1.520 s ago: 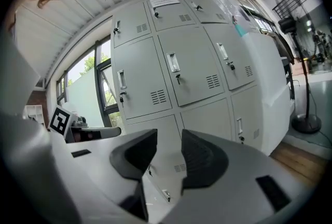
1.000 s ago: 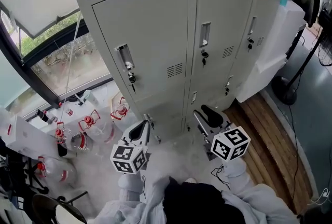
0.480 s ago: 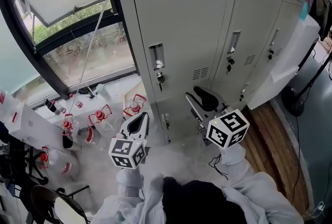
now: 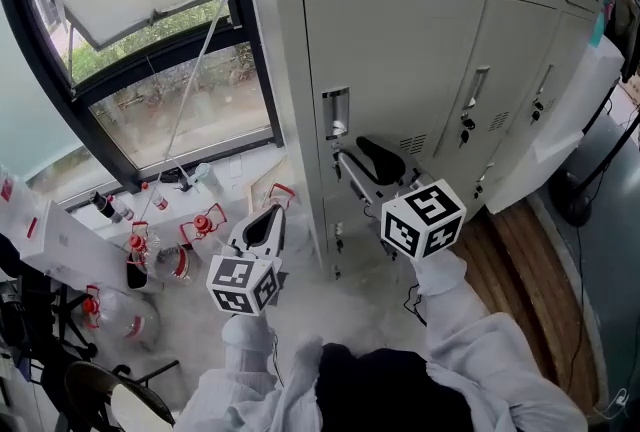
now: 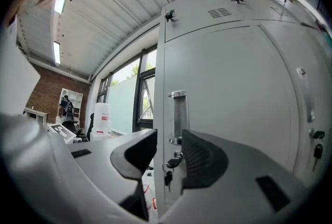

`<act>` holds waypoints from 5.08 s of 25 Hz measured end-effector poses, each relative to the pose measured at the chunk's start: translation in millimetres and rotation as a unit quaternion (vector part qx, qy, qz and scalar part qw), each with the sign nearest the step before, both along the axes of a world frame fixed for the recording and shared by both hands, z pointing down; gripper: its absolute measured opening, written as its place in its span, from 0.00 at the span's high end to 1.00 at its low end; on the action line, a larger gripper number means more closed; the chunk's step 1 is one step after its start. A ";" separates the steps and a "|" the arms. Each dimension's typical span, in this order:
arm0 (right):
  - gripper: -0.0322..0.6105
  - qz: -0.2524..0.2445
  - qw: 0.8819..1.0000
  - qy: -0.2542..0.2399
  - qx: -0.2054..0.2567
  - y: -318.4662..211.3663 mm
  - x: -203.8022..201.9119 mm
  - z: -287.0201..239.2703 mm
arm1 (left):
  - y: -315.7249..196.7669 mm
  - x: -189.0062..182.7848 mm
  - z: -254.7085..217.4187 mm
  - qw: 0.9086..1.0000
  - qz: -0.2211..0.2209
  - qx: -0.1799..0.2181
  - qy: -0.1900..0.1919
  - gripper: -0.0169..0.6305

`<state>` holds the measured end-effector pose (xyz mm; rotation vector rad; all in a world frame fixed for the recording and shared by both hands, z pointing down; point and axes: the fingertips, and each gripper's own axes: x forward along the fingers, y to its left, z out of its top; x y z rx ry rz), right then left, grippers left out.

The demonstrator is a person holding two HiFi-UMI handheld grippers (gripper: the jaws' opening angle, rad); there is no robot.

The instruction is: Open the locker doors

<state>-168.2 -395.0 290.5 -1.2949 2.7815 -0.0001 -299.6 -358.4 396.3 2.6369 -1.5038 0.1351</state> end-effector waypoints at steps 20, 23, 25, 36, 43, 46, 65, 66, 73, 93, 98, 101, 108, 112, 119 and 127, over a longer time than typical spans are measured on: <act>0.75 0.026 0.999 0.021 0.019 -39.6 -44.9 -10.0 | -2.5 -53.6 10.7 1.000 -0.015 -0.015 -0.004 0.96; 0.75 0.029 0.999 0.019 0.019 -39.8 -44.2 -9.7 | -0.6 -54.2 14.3 1.000 -0.011 -0.019 -0.006 0.96; 0.75 0.030 0.999 0.018 0.019 -38.9 -44.4 -9.9 | 0.8 -53.9 15.7 1.000 -0.010 -0.020 -0.005 0.96; 0.75 0.025 0.999 0.022 0.027 -19.2 -38.5 -10.6 | 12.5 -44.0 21.3 1.000 0.006 -0.023 -0.003 0.96; 0.75 0.024 0.999 0.025 0.029 -2.5 -31.3 -9.3 | 24.9 -36.8 22.5 1.000 0.021 -0.022 -0.006 0.96; 0.75 0.028 0.999 0.023 0.030 4.5 -26.6 -9.8 | 31.1 -34.3 22.9 0.999 0.027 -0.023 -0.007 0.96; 0.75 -0.016 0.999 0.029 0.041 52.2 5.7 -9.0 | 65.7 10.2 43.3 0.996 0.073 -0.039 -0.029 0.96; 0.75 -0.021 0.998 0.030 0.041 54.9 7.6 -9.0 | 66.0 13.1 43.4 0.996 0.071 -0.039 -0.028 0.96; 0.75 -0.067 0.996 0.041 0.045 79.1 27.8 -8.1 | 74.6 48.8 43.0 0.997 0.059 -0.036 -0.026 0.96; 0.75 -0.158 0.985 0.033 0.053 125.2 102.0 -5.7 | 123.7 133.1 43.4 0.999 -0.005 -0.037 -0.027 0.96; 0.75 -0.174 0.983 0.037 0.053 133.1 125.5 -5.6 | 132.0 155.6 41.8 0.999 -0.012 -0.033 -0.028 0.96; 0.75 -0.182 0.981 0.041 0.055 135.9 137.8 -5.3 | 135.7 167.6 41.0 0.999 -0.018 -0.030 -0.029 0.96; 0.75 -0.201 0.977 0.038 0.057 139.8 163.2 -4.5 | 142.3 193.6 43.3 0.999 -0.029 -0.030 -0.025 0.96; 0.75 -0.207 0.976 0.035 0.058 140.4 176.9 -3.6 | 143.4 206.4 46.4 0.999 -0.032 -0.031 -0.023 0.96; 0.75 -0.212 0.975 0.029 0.057 140.2 199.6 -4.3 | 144.6 225.7 50.6 0.999 -0.029 -0.036 -0.022 0.96; 0.75 -0.221 0.973 0.015 0.062 136.4 226.8 -4.2 | 151.9 231.6 54.9 0.998 -0.030 -0.042 -0.024 0.96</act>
